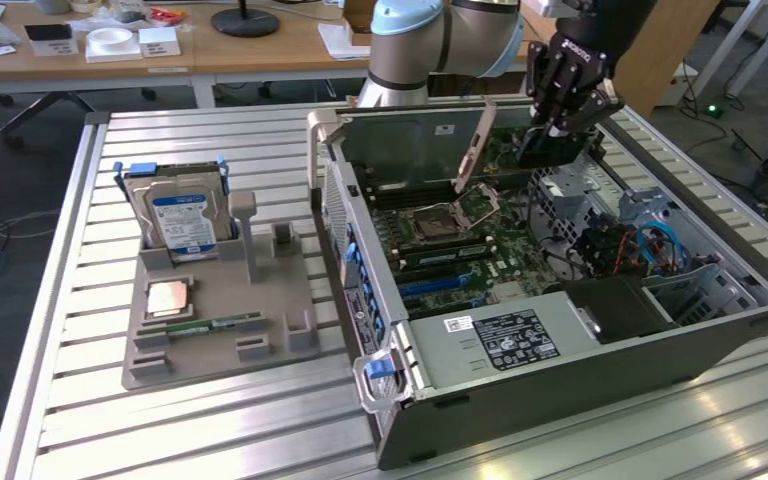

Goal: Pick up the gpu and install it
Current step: 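Insert the gpu into the slot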

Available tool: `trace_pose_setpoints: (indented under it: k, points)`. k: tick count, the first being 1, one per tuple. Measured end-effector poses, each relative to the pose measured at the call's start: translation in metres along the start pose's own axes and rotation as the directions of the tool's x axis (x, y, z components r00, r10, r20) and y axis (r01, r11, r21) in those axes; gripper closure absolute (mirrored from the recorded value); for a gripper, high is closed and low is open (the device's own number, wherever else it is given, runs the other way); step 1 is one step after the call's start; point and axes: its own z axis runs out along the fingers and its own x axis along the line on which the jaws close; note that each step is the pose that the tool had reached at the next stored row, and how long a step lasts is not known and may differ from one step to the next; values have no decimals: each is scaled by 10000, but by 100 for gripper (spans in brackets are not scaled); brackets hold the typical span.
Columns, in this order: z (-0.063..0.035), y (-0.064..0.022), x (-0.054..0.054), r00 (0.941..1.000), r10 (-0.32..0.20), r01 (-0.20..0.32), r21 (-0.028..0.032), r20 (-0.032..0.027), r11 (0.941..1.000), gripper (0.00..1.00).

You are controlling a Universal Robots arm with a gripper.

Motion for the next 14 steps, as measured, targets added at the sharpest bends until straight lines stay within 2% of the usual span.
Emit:
trace_pose_setpoints:
  k: [6,14]
  points:
    - [82,10,1,10000,0,0,12,-5,10000,74]
    - [99,16,1,10000,0,0,16,0,10000,74]
